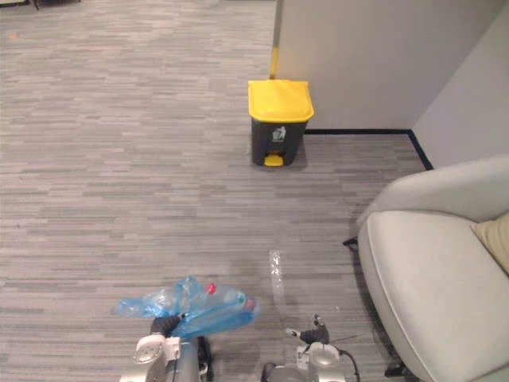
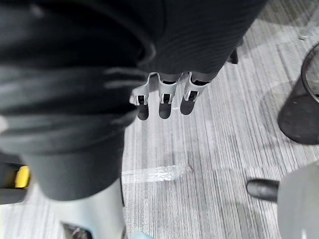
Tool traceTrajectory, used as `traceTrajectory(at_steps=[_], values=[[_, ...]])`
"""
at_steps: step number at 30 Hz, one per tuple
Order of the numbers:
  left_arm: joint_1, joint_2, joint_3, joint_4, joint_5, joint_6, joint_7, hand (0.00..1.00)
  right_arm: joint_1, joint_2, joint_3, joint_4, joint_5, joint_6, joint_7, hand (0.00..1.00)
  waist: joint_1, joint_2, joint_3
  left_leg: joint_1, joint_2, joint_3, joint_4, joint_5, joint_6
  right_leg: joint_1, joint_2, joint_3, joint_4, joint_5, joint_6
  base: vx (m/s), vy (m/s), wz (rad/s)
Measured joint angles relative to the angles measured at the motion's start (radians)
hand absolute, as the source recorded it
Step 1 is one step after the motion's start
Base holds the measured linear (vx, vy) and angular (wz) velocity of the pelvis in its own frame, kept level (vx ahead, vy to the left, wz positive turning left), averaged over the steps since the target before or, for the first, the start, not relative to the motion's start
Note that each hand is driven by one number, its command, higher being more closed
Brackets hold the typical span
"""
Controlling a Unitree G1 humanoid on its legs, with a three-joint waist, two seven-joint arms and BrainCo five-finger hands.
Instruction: Gather rubbish on tea table into small bin, then transfer packed bag to large trash can.
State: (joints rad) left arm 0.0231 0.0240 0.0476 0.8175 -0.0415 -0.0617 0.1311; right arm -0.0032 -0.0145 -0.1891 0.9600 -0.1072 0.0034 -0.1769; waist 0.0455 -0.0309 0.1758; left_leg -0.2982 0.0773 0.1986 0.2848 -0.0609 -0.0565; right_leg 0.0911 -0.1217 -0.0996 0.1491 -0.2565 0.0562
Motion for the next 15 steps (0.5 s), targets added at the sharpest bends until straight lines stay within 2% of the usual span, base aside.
traceTrajectory(at_steps=[1, 3, 4, 6, 7, 8, 9, 11, 12, 13, 14, 15], values=[[-0.011, 0.009, 0.001, 0.003, 0.001, 0.000, -0.002, 1.00, 0.003, 0.002, -0.004, 0.002, -0.001, 0.002, 0.001, 0.00, 0.001, -0.003, -0.001, -0.006, -0.023, 0.019, 0.075, -0.054, 0.036, 0.014, -0.033, 0.026, 0.014, 0.004, 0.021, 0.42, 0.229, 0.04], [-0.011, 0.013, -0.005, 0.006, 0.001, 0.000, -0.002, 1.00, -0.007, 0.004, -0.003, 0.001, -0.001, 0.001, 0.001, 0.00, 0.003, -0.003, -0.001, 0.017, -0.028, 0.044, 0.089, -0.088, 0.051, -0.002, -0.047, 0.049, 0.078, -0.001, 0.029, 0.40, 0.203, -0.24], [-0.011, 0.018, -0.009, 0.019, 0.002, 0.000, -0.002, 1.00, -0.018, 0.005, -0.003, 0.001, -0.001, 0.000, 0.002, 0.00, 0.003, -0.001, -0.002, 0.052, -0.033, 0.064, 0.075, -0.104, 0.061, -0.045, -0.057, 0.079, 0.191, 0.003, 0.036, 0.38, 0.164, -0.43], [-0.005, 0.024, -0.043, 0.021, 0.002, 0.004, -0.003, 1.00, -0.021, 0.010, 0.002, 0.000, -0.003, -0.005, 0.004, 0.00, -0.004, -0.002, 0.000, 0.139, -0.041, 0.087, 0.014, -0.125, 0.070, -0.188, -0.074, 0.105, 0.517, 0.063, 0.132, 0.34, 0.122, -0.37], [-0.003, 0.031, -0.047, 0.021, 0.002, 0.005, -0.002, 1.00, -0.019, 0.012, 0.006, 0.001, -0.003, -0.005, 0.004, 0.00, -0.009, -0.002, 0.001, 0.171, -0.041, 0.090, -0.001, -0.133, 0.072, -0.235, -0.073, 0.105, 0.626, 0.052, 0.122, 0.33, 0.067, -0.22], [0.006, 0.036, -0.048, 0.022, 0.002, 0.007, 0.000, 1.00, -0.018, 0.013, 0.011, 0.001, -0.003, -0.005, 0.004, 0.00, -0.016, 0.001, 0.003, 0.221, -0.040, 0.094, -0.024, -0.143, 0.071, -0.285, -0.067, 0.090, 0.718, 0.026, 0.092, 0.33, 0.028, -0.15], [0.007, 0.040, -0.046, 0.036, 0.001, 0.008, 0.002, 1.00, -0.018, 0.011, 0.018, -0.002, -0.002, -0.005, 0.005, 0.00, -0.021, 0.004, 0.005, 0.284, -0.039, 0.099, -0.064, -0.145, 0.073, -0.331, -0.064, 0.047, 0.744, -0.012, 0.050, 0.34, 0.005, -0.16], [0.007, 0.065, -0.044, 0.040, 0.001, 0.008, 0.003, 1.00, -0.026, 0.003, 0.041, -0.001, -0.003, -0.010, 0.003, 0.00, -0.038, 0.014, 0.012, 0.345, -0.023, 0.105, -0.109, -0.146, 0.070, -0.400, -0.032, -0.017, 0.664, -0.037, 0.003, 0.35, -0.079, -0.09], [-0.001, 0.076, -0.032, 0.040, 0.001, 0.008, 0.003, 1.00, -0.040, 0.002, 0.045, -0.002, -0.003, -0.010, 0.003, 0.00, -0.044, 0.014, 0.012, 0.370, -0.003, 0.105, -0.122, -0.160, 0.047, -0.442, 0.000, -0.054, 0.554, -0.033, -0.007, 0.37, -0.148, -0.04], [-0.002, 0.084, -0.031, 0.040, 0.001, 0.008, 0.004, 1.00, -0.044, 0.003, 0.046, 0.000, -0.003, -0.011, 0.002, 0.00, -0.044, 0.015, 0.014, 0.383, 0.001, 0.106, -0.131, -0.165, 0.040, -0.464, 0.014, -0.064, 0.473, -0.009, -0.009, 0.26, -0.129, 0.04], [-0.003, 0.092, -0.028, 0.040, 0.001, 0.007, 0.004, 1.00, -0.044, 0.001, 0.050, 0.000, -0.004, -0.011, 0.002, 0.00, -0.047, 0.000, 0.009, 0.411, -0.002, 0.100, -0.149, -0.181, 0.014, -0.472, 0.030, -0.063, 0.293, 0.076, -0.008, 0.46, -0.214, 0.17], [-0.006, 0.096, -0.027, 0.053, 0.001, 0.006, 0.004, 1.00, -0.029, -0.011, 0.053, 0.014, -0.003, -0.011, 0.004, 0.00, -0.057, -0.013, 0.011, 0.450, -0.014, 0.075, -0.166, -0.193, -0.009, -0.444, 0.045, -0.057, 0.205, 0.217, -0.080, 0.42, -0.172, 0.14]])
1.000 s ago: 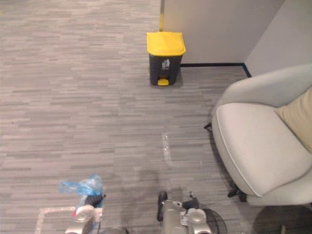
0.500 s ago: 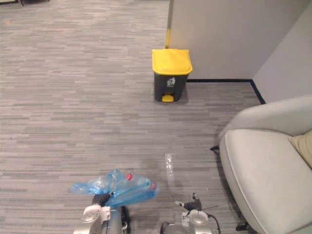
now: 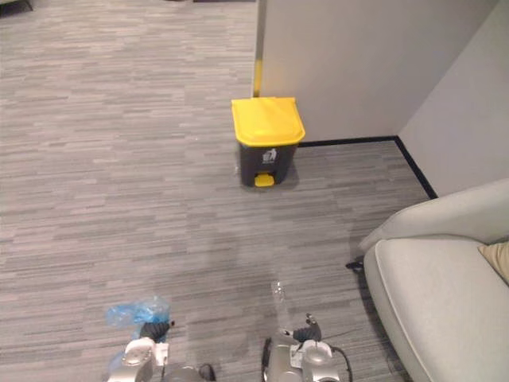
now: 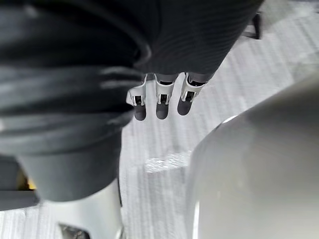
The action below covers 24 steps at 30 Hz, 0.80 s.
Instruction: Gather rubbish on tea table into small bin, then transfer packed bag to large trash can.
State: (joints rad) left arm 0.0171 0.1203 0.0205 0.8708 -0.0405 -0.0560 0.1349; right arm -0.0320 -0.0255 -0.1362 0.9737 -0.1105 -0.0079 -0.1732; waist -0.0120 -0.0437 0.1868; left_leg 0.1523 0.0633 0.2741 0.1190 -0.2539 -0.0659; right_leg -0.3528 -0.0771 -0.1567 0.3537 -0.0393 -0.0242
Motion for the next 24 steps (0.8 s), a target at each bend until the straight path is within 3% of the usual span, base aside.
traceTrajectory(at_steps=[2, 4, 6, 7, 9, 10, 12, 14, 16, 17, 18, 20, 22, 24], values=[[-0.004, -0.018, -0.002, 0.020, 0.001, -0.004, -0.004, 1.00, -0.015, -0.020, -0.011, 0.002, -0.002, 0.001, -0.002, 0.00, 0.003, 0.042, -0.004, 0.004, 0.032, -0.044, -0.009, 0.010, -0.002, 0.005, 0.033, -0.002, 0.018, -0.027, -0.006, 0.44, -0.180, -0.11], [-0.008, -0.025, 0.001, 0.032, 0.004, -0.005, -0.001, 1.00, -0.015, -0.026, -0.024, 0.003, -0.005, 0.001, -0.002, 0.00, -0.008, 0.053, -0.001, 0.007, 0.043, -0.090, 0.028, 0.016, -0.012, 0.007, 0.031, -0.023, 0.071, -0.093, -0.027, 0.35, -0.180, 0.08], [-0.017, -0.030, 0.004, 0.026, 0.012, -0.005, -0.002, 1.00, 0.005, -0.016, -0.048, -0.003, -0.002, 0.002, -0.002, 0.00, -0.012, 0.056, -0.002, -0.043, 0.072, -0.122, 0.208, 0.022, -0.028, 0.075, 0.038, -0.050, 0.042, -0.120, -0.030, 0.40, -0.175, 0.43], [-0.008, -0.055, 0.031, 0.001, 0.018, -0.006, -0.004, 1.00, 0.023, -0.015, -0.030, -0.018, -0.003, 0.005, -0.002, 0.00, -0.005, 0.059, 0.000, -0.175, 0.133, -0.132, 0.552, 0.051, -0.081, 0.185, 0.057, -0.058, -0.034, -0.131, -0.044, 0.35, -0.135, 0.33], [0.006, -0.073, 0.041, -0.027, 0.018, -0.006, -0.004, 1.00, 0.034, -0.012, -0.014, -0.025, -0.003, 0.005, -0.002, 0.00, 0.012, 0.061, -0.001, -0.244, 0.176, -0.112, 0.725, 0.027, -0.064, 0.248, 0.070, -0.058, -0.059, -0.147, -0.059, 0.29, -0.039, -0.08], [0.028, -0.095, 0.039, -0.037, 0.018, -0.004, -0.008, 1.00, 0.044, 0.001, -0.018, -0.030, 0.001, 0.005, -0.002, 0.00, 0.025, 0.058, -0.006, -0.325, 0.193, -0.080, 0.763, -0.004, -0.040, 0.307, 0.071, -0.051, -0.085, -0.158, -0.058, 0.36, 0.043, -0.28], [0.032, -0.112, 0.038, -0.037, 0.018, -0.004, -0.011, 1.00, 0.043, 0.009, -0.024, -0.051, 0.003, 0.006, -0.002, 0.00, 0.028, 0.056, -0.005, -0.369, 0.188, -0.062, 0.703, -0.014, -0.023, 0.331, 0.067, -0.035, -0.108, -0.160, -0.054, 0.29, 0.072, -0.26], [0.025, -0.124, 0.037, -0.047, 0.018, -0.003, -0.018, 1.00, 0.032, 0.026, -0.054, -0.064, 0.004, 0.005, -0.003, 0.00, 0.036, 0.051, -0.003, -0.435, 0.150, -0.057, 0.492, -0.013, -0.014, 0.362, 0.040, -0.014, -0.139, -0.167, -0.025, 0.28, 0.175, -0.26], [0.015, -0.131, 0.029, -0.045, 0.018, -0.004, -0.021, 1.00, 0.037, 0.017, -0.061, -0.050, 0.004, 0.005, -0.004, 0.00, 0.038, 0.054, -0.010, -0.425, 0.091, -0.104, 0.221, 0.079, -0.029, 0.381, 0.020, 0.007, -0.152, -0.185, 0.022, 0.27, 0.200, -0.27], [0.016, -0.130, 0.025, -0.034, 0.018, -0.005, -0.023, 1.00, 0.045, 0.009, -0.059, -0.028, 0.003, 0.007, -0.004, 0.00, 0.049, 0.054, -0.012, -0.405, 0.072, -0.125, 0.166, 0.202, -0.009, 0.388, 0.018, 0.043, -0.154, -0.199, 0.051, 0.40, 0.305, -0.26], [0.014, -0.116, 0.020, -0.022, 0.017, -0.003, -0.023, 1.00, 0.047, 0.020, -0.056, -0.014, 0.003, 0.014, -0.004, 0.00, 0.049, 0.027, -0.027, -0.396, 0.034, -0.114, 0.162, 0.189, 0.003, 0.397, -0.016, 0.070, -0.171, -0.199, 0.069, 0.42, 0.308, -0.13], [0.005, -0.095, 0.011, -0.013, 0.017, -0.004, -0.023, 1.00, 0.064, 0.026, -0.057, -0.003, 0.003, 0.015, -0.002, 0.00, 0.055, 0.003, -0.034, -0.398, 0.004, -0.072, 0.203, 0.130, 0.027, 0.409, -0.059, 0.102, -0.177, -0.208, 0.090, 0.39, 0.248, -0.17], [0.009, -0.082, -0.002, -0.004, 0.018, -0.003, -0.024, 1.00, 0.050, 0.023, -0.058, -0.003, 0.002, 0.014, -0.002, 0.00, 0.054, 0.010, -0.033, -0.375, -0.006, -0.044, 0.221, 0.073, 0.041, 0.385, -0.077, 0.144, -0.101, -0.210, 0.096, 0.31, 0.211, -0.51], [0.015, -0.076, -0.012, 0.017, 0.018, 0.000, -0.025, 1.00, 0.048, 0.027, -0.055, -0.003, 0.002, 0.014, -0.002, 0.00, 0.056, 0.015, -0.031, -0.302, -0.013, 0.000, 0.192, 0.046, 0.051, 0.297, -0.088, 0.197, 0.135, -0.201, 0.138, 0.29, 0.180, -0.53]])
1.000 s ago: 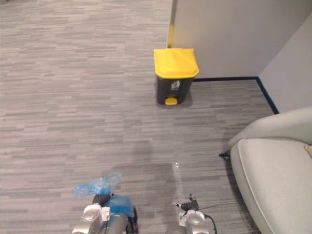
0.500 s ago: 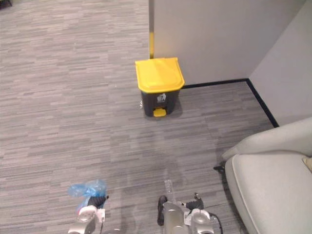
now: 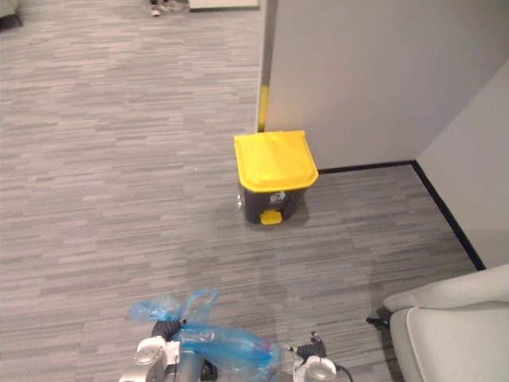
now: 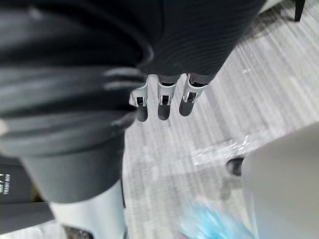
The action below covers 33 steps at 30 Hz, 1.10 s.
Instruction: Gather rubbish on tea table into small bin, then transfer packed bag to large trash can.
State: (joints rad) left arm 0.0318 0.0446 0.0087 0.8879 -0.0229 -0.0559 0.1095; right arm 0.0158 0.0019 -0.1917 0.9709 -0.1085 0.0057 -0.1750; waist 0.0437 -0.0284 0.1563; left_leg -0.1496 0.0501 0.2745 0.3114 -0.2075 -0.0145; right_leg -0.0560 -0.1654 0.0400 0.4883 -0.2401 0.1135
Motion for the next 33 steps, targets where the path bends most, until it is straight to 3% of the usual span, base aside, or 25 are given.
traceTrajectory(at_steps=[2, 3, 4, 5, 6, 8, 9, 10, 12, 14, 16, 18, 20, 22, 24, 25, 26, 27, 29, 33], values=[[0.000, 0.002, -0.024, 0.006, 0.000, 0.003, 0.001, 1.00, -0.004, 0.001, 0.002, -0.004, 0.000, -0.003, 0.002, 0.00, -0.008, -0.002, -0.001, 0.061, -0.007, 0.022, -0.017, -0.020, 0.018, -0.096, -0.010, 0.010, 0.230, 0.016, 0.036, 0.31, 0.106, -0.22], [-0.011, 0.006, -0.035, 0.009, -0.001, 0.004, 0.002, 1.00, -0.007, -0.003, 0.002, -0.004, 0.000, -0.002, 0.002, 0.00, -0.011, 0.004, 0.003, 0.101, -0.008, 0.022, -0.038, -0.028, 0.021, -0.139, -0.006, -0.018, 0.323, -0.012, 0.016, 0.43, 0.049, -0.10], [-0.011, 0.010, -0.035, 0.008, -0.002, 0.004, 0.003, 1.00, -0.015, -0.009, 0.010, -0.002, -0.001, -0.003, 0.002, 0.00, -0.015, 0.008, 0.006, 0.155, -0.006, 0.020, -0.082, -0.030, 0.022, -0.182, 0.005, -0.076, 0.358, -0.047, -0.022, 0.30, 0.014, -0.08], [-0.011, 0.012, -0.035, 0.008, -0.003, 0.004, 0.003, 1.00, -0.018, -0.009, 0.013, -0.002, -0.001, -0.003, 0.002, 0.00, -0.017, 0.010, 0.007, 0.172, -0.003, 0.020, -0.095, -0.030, 0.022, -0.197, 0.011, -0.094, 0.353, -0.058, -0.035, 0.35, -0.059, -0.02], [-0.013, 0.020, -0.027, 0.008, -0.005, 0.003, 0.006, 1.00, -0.028, -0.011, 0.020, -0.001, -0.002, -0.005, 0.002, 0.00, -0.030, 0.015, 0.010, 0.204, 0.011, 0.019, -0.121, -0.036, 0.013, -0.232, 0.035, -0.146, 0.296, -0.072, -0.062, 0.24, -0.081, 0.01], [-0.016, 0.035, -0.025, 0.008, -0.009, 0.002, 0.017, 1.00, -0.040, -0.014, 0.024, -0.001, -0.002, -0.007, 0.002, 0.00, -0.040, 0.021, 0.014, 0.238, 0.037, 0.020, -0.139, -0.051, -0.012, -0.282, 0.077, -0.191, 0.140, -0.052, -0.076, 0.27, -0.111, 0.01], [-0.019, 0.042, -0.025, 0.008, -0.009, 0.002, 0.020, 1.00, -0.043, -0.019, 0.036, 0.000, -0.002, -0.008, 0.001, 0.00, -0.044, 0.018, 0.012, 0.253, 0.041, 0.018, -0.149, -0.056, -0.023, -0.296, 0.092, -0.193, 0.040, -0.008, -0.075, 0.36, -0.144, 0.13], [-0.021, 0.051, -0.026, 0.023, -0.009, -0.001, 0.021, 1.00, -0.039, -0.033, 0.037, 0.005, -0.002, -0.010, 0.002, 0.00, -0.051, 0.018, 0.011, 0.292, 0.034, -0.015, -0.175, -0.067, -0.052, -0.272, 0.118, -0.191, -0.095, 0.148, -0.134, 0.47, -0.159, 0.12], [-0.030, 0.041, -0.026, 0.029, -0.009, -0.005, 0.019, 1.00, -0.046, -0.053, 0.037, 0.007, -0.004, -0.010, 0.000, 0.00, -0.046, 0.051, 0.013, 0.290, 0.060, -0.054, -0.171, -0.057, -0.057, -0.257, 0.143, -0.194, -0.102, 0.136, -0.147, 0.39, -0.142, -0.09], [-0.035, 0.029, -0.018, 0.030, -0.008, -0.005, 0.020, 1.00, -0.046, -0.063, 0.020, 0.007, -0.004, -0.008, 0.000, 0.00, -0.053, 0.075, 0.012, 0.291, 0.076, -0.100, -0.152, -0.033, -0.091, -0.247, 0.150, -0.216, -0.082, 0.102, -0.165, 0.39, -0.184, 0.05], [-0.048, 0.011, 0.007, 0.031, -0.007, -0.005, 0.019, 1.00, -0.031, -0.059, -0.002, 0.007, -0.004, -0.006, 0.000, 0.00, -0.057, 0.074, 0.015, 0.271, 0.094, -0.125, -0.043, -0.010, -0.116, -0.176, 0.152, -0.241, -0.118, 0.093, -0.177, 0.34, -0.146, 0.43], [-0.047, -0.015, 0.016, 0.009, -0.007, -0.005, 0.017, 1.00, -0.002, -0.058, 0.011, -0.014, -0.002, -0.006, -0.001, 0.00, -0.051, 0.062, 0.021, 0.136, 0.141, -0.132, 0.332, 0.015, -0.134, -0.048, 0.151, -0.257, -0.206, 0.087, -0.180, 0.27, -0.066, 0.38], [-0.035, -0.031, 0.017, -0.015, -0.007, -0.004, 0.013, 1.00, -0.001, -0.042, 0.008, -0.027, 0.002, -0.008, -0.001, 0.00, -0.036, 0.057, 0.021, 0.022, 0.184, -0.082, 0.527, -0.022, -0.093, 0.015, 0.152, -0.255, -0.251, 0.083, -0.186, 0.22, 0.029, -0.09], [-0.020, -0.042, 0.016, -0.014, -0.007, -0.002, 0.010, 1.00, 0.003, -0.028, 0.001, -0.042, 0.002, -0.007, -0.001, 0.00, -0.032, 0.050, 0.022, -0.038, 0.203, -0.040, 0.481, -0.047, -0.072, 0.051, 0.148, -0.250, -0.281, 0.084, -0.184, 0.19, 0.072, -0.17], [-0.010, -0.043, 0.015, -0.012, -0.007, 0.004, 0.000, 1.00, 0.004, -0.006, -0.007, -0.044, 0.004, -0.006, -0.001, 0.00, -0.025, 0.050, 0.021, -0.061, 0.189, -0.023, 0.248, -0.032, -0.056, 0.067, 0.135, -0.240, -0.291, 0.077, -0.153, 0.17, 0.178, -0.22], [-0.011, -0.045, 0.014, -0.012, -0.006, 0.005, -0.001, 1.00, 0.006, -0.004, -0.014, -0.044, 0.009, -0.006, -0.001, 0.00, -0.025, 0.052, 0.021, -0.059, 0.175, -0.029, 0.137, 0.007, -0.060, 0.072, 0.129, -0.239, -0.290, 0.067, -0.135, 0.16, 0.202, -0.09], [-0.008, -0.056, 0.011, -0.011, 0.000, 0.004, -0.003, 1.00, 0.013, -0.017, -0.029, -0.047, 0.016, -0.007, -0.001, 0.00, -0.025, 0.073, 0.010, -0.058, 0.157, -0.068, -0.012, 0.141, -0.084, 0.072, 0.144, -0.230, -0.288, 0.052, -0.102, 0.22, 0.242, 0.07], [-0.011, -0.044, 0.006, 0.011, 0.000, 0.004, -0.005, 1.00, 0.011, -0.009, -0.035, -0.024, 0.025, -0.001, -0.001, 0.00, -0.024, 0.042, -0.002, -0.033, 0.120, -0.067, -0.049, 0.146, -0.075, 0.070, 0.119, -0.185, -0.296, 0.050, -0.080, 0.18, 0.198, 0.11], [-0.009, -0.031, 0.001, 0.013, 0.002, 0.003, -0.006, 1.00, 0.023, -0.006, -0.035, -0.007, 0.030, 0.000, -0.001, 0.00, -0.027, 0.006, -0.024, -0.003, 0.064, -0.053, -0.110, 0.158, -0.055, 0.077, 0.076, -0.153, -0.321, 0.036, -0.050, 0.17, 0.187, 0.06], [-0.001, -0.003, -0.009, 0.033, 0.002, 0.004, -0.006, 1.00, 0.014, -0.007, -0.035, 0.008, 0.029, -0.001, -0.001, 0.00, -0.019, 0.001, -0.029, 0.046, 0.007, 0.001, -0.139, 0.110, -0.030, 0.076, 0.021, -0.097, -0.305, 0.016, -0.017, 0.13, 0.137, -0.30]])
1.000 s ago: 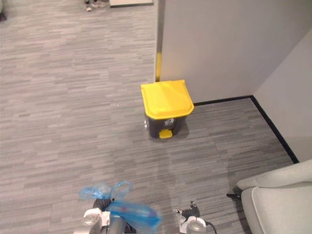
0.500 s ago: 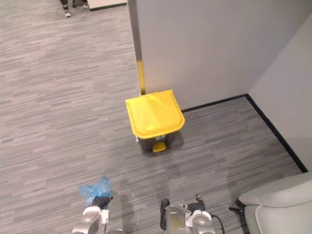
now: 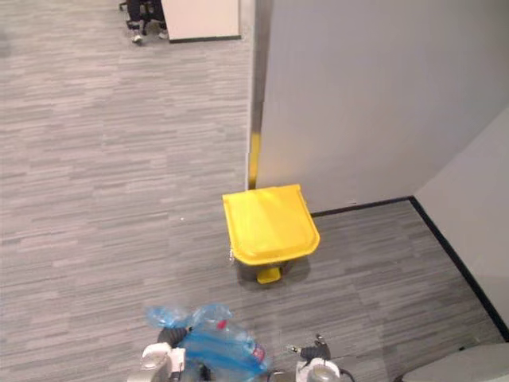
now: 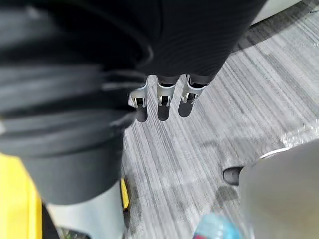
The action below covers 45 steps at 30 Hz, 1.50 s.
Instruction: Gather rubbish on tea table into small bin, then transfer packed bag to large trash can.
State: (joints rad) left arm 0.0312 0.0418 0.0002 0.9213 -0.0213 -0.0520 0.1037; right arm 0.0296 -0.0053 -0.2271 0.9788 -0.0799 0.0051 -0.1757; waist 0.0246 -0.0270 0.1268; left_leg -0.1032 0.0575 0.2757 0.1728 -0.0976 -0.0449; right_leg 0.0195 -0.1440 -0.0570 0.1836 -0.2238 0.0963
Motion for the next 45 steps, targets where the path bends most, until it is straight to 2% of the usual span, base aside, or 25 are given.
traceTrajectory(at_steps=[2, 4, 5, 6, 7, 8, 9, 10, 11, 12, 14, 16, 18, 23, 32, 36, 40, 41, 42, 44, 45], values=[[0.003, 0.002, -0.001, 0.003, 0.000, 0.000, 0.000, 1.00, -0.008, -0.003, 0.001, 0.004, 0.000, 0.000, 0.001, 0.00, 0.001, 0.005, 0.001, 0.020, -0.016, 0.020, -0.010, -0.032, 0.008, -0.021, -0.018, 0.029, 0.053, -0.010, 0.015, 0.11, 0.112, -0.41], [0.003, 0.008, -0.017, 0.006, 0.000, 0.000, 0.001, 1.00, -0.011, -0.002, 0.003, 0.005, -0.001, 0.001, 0.002, 0.00, -0.001, 0.011, 0.000, 0.048, -0.024, 0.031, -0.039, -0.035, 0.010, -0.071, -0.022, 0.040, 0.158, -0.011, 0.018, 0.15, 0.091, -0.28], [0.002, 0.017, -0.026, 0.007, -0.001, 0.000, 0.002, 1.00, -0.015, -0.004, 0.005, 0.007, -0.001, 0.000, 0.003, 0.00, -0.003, 0.009, 0.002, 0.072, -0.025, 0.034, -0.057, -0.025, 0.021, -0.111, -0.023, 0.033, 0.263, -0.009, 0.018, 0.19, 0.057, -0.14], [0.002, 0.022, -0.027, 0.007, -0.001, 0.000, 0.002, 1.00, -0.018, -0.006, 0.005, 0.008, -0.001, 0.000, 0.004, 0.00, -0.011, 0.009, 0.004, 0.087, -0.022, 0.031, -0.066, -0.026, 0.024, -0.146, -0.022, 0.027, 0.339, 0.001, 0.012, 0.17, 0.025, 0.02], [0.004, 0.025, -0.028, 0.009, -0.001, 0.000, 0.005, 1.00, -0.024, -0.009, 0.006, 0.017, -0.001, -0.001, 0.004, 0.00, -0.019, 0.014, 0.006, 0.099, -0.012, 0.019, -0.068, -0.029, 0.029, -0.163, -0.016, 0.015, 0.361, -0.022, -0.003, 0.26, -0.026, 0.15], [-0.001, 0.039, -0.028, 0.013, -0.001, 0.000, 0.008, 1.00, -0.032, -0.014, 0.014, 0.025, -0.005, 0.000, 0.003, 0.00, -0.026, 0.019, 0.011, 0.124, 0.008, 0.016, -0.072, -0.033, 0.023, -0.185, 0.013, 0.001, 0.331, -0.054, -0.031, 0.22, -0.059, 0.18], [-0.005, 0.056, -0.028, 0.014, -0.001, 0.000, 0.009, 1.00, -0.032, -0.019, 0.034, 0.025, -0.008, 0.000, 0.003, 0.00, -0.029, 0.018, 0.011, 0.138, 0.021, 0.017, -0.076, -0.034, 0.018, -0.211, 0.039, -0.008, 0.289, -0.048, -0.043, 0.22, -0.081, 0.16], [-0.007, 0.069, -0.029, 0.015, -0.001, -0.001, 0.009, 1.00, -0.032, -0.020, 0.042, 0.024, -0.008, -0.002, 0.002, 0.00, -0.029, 0.012, 0.008, 0.146, 0.020, 0.013, -0.079, -0.034, 0.012, -0.226, 0.055, -0.016, 0.222, -0.011, -0.052, 0.18, -0.055, 0.24], [-0.011, 0.088, -0.023, 0.027, -0.002, -0.002, 0.011, 1.00, -0.024, -0.028, 0.046, 0.033, -0.009, -0.001, 0.003, 0.00, -0.032, -0.011, 0.005, 0.161, -0.005, -0.018, -0.073, -0.043, -0.001, -0.219, 0.062, -0.018, 0.129, 0.110, -0.080, 0.29, -0.067, 0.22], [-0.017, 0.074, -0.020, 0.033, -0.001, -0.004, 0.012, 1.00, -0.029, -0.047, 0.044, 0.043, -0.009, -0.001, 0.002, 0.00, -0.033, 0.023, 0.003, 0.156, 0.015, -0.055, -0.065, -0.044, -0.002, -0.195, 0.079, -0.024, 0.102, 0.128, -0.086, 0.30, -0.053, 0.13], [-0.019, 0.060, -0.016, 0.032, -0.001, -0.009, 0.014, 1.00, -0.035, -0.065, 0.044, 0.043, -0.010, -0.001, 0.001, 0.00, -0.026, 0.046, 0.006, 0.157, 0.025, -0.069, -0.067, -0.048, -0.010, -0.176, 0.087, -0.022, 0.063, 0.128, -0.086, 0.24, -0.051, -0.12], [-0.017, 0.058, -0.013, 0.034, -0.001, -0.008, 0.015, 1.00, -0.033, -0.066, 0.043, 0.056, -0.013, 0.000, 0.002, 0.00, -0.027, 0.052, 0.008, 0.171, 0.034, -0.070, -0.067, -0.048, -0.010, -0.148, 0.099, -0.022, 0.032, 0.137, -0.086, 0.17, -0.038, -0.13], [-0.008, 0.049, -0.007, 0.035, 0.000, -0.009, 0.014, 1.00, -0.028, -0.070, 0.043, 0.061, -0.020, 0.000, 0.001, 0.00, -0.028, 0.048, 0.007, 0.200, 0.041, -0.074, -0.073, -0.049, -0.011, -0.092, 0.110, -0.019, -0.022, 0.152, -0.086, 0.11, -0.010, -0.09], [-0.014, 0.040, -0.007, 0.042, 0.001, -0.008, 0.004, 1.00, -0.029, -0.071, 0.044, 0.065, -0.030, 0.000, 0.001, 0.00, -0.027, 0.040, 0.001, 0.205, 0.030, -0.076, -0.099, -0.050, -0.011, -0.055, 0.111, -0.008, -0.143, 0.217, -0.066, 0.03, 0.056, -0.06], [0.007, 0.040, -0.009, 0.044, 0.002, -0.008, 0.000, 1.00, -0.024, -0.063, 0.048, 0.069, -0.030, 0.000, 0.002, 0.00, -0.024, 0.028, -0.007, 0.190, 0.005, -0.077, -0.098, -0.077, 0.001, -0.055, 0.089, 0.019, -0.212, 0.277, -0.044, -0.07, 0.050, -0.08], [0.034, 0.040, -0.014, 0.044, 0.001, -0.005, 0.000, 1.00, -0.011, -0.061, 0.056, 0.068, -0.031, 0.000, 0.003, 0.00, -0.019, 0.011, -0.026, 0.173, -0.001, -0.083, -0.090, -0.080, 0.001, -0.064, 0.085, 0.020, -0.224, 0.284, -0.047, -0.09, 0.000, -0.03], [0.039, 0.044, -0.018, 0.044, 0.001, -0.002, 0.002, 1.00, -0.010, -0.062, 0.055, 0.067, -0.031, 0.000, 0.003, 0.00, -0.018, 0.008, -0.029, 0.170, -0.002, -0.091, -0.088, -0.081, 0.000, -0.064, 0.084, 0.016, -0.224, 0.283, -0.046, -0.03, -0.012, 0.03], [0.039, 0.055, -0.018, 0.038, 0.000, -0.002, 0.006, 1.00, -0.017, -0.064, 0.054, 0.064, -0.030, 0.000, 0.003, 0.00, -0.017, 0.015, -0.033, 0.093, 0.004, -0.095, 0.019, -0.138, 0.004, -0.178, 0.079, 0.020, -0.039, 0.199, -0.031, 0.03, 0.036, 0.06], [0.040, 0.061, -0.019, 0.038, 0.000, -0.001, 0.006, 1.00, -0.015, -0.066, 0.053, 0.061, -0.030, 0.000, 0.003, 0.00, -0.018, 0.015, -0.033, 0.091, 0.001, -0.096, 0.045, -0.151, 0.007, -0.199, 0.071, 0.022, 0.032, 0.163, -0.026, 0.06, 0.048, 0.10], [0.037, 0.066, -0.019, 0.029, 0.000, -0.003, 0.008, 1.00, -0.015, -0.066, 0.054, 0.061, -0.030, -0.001, 0.003, 0.00, -0.018, 0.016, -0.033, 0.106, -0.005, -0.100, 0.056, -0.153, 0.007, -0.192, 0.063, 0.018, 0.070, 0.150, -0.022, 0.06, 0.046, 0.11], [0.020, 0.065, 0.002, 0.030, 0.000, -0.004, 0.008, 1.00, -0.024, -0.064, 0.048, 0.059, -0.030, -0.002, 0.003, 0.00, -0.017, 0.024, -0.020, 0.116, -0.002, -0.120, 0.050, -0.190, 0.034, -0.216, 0.043, -0.010, 0.156, 0.141, 0.007, 0.02, 0.063, 0.06]])
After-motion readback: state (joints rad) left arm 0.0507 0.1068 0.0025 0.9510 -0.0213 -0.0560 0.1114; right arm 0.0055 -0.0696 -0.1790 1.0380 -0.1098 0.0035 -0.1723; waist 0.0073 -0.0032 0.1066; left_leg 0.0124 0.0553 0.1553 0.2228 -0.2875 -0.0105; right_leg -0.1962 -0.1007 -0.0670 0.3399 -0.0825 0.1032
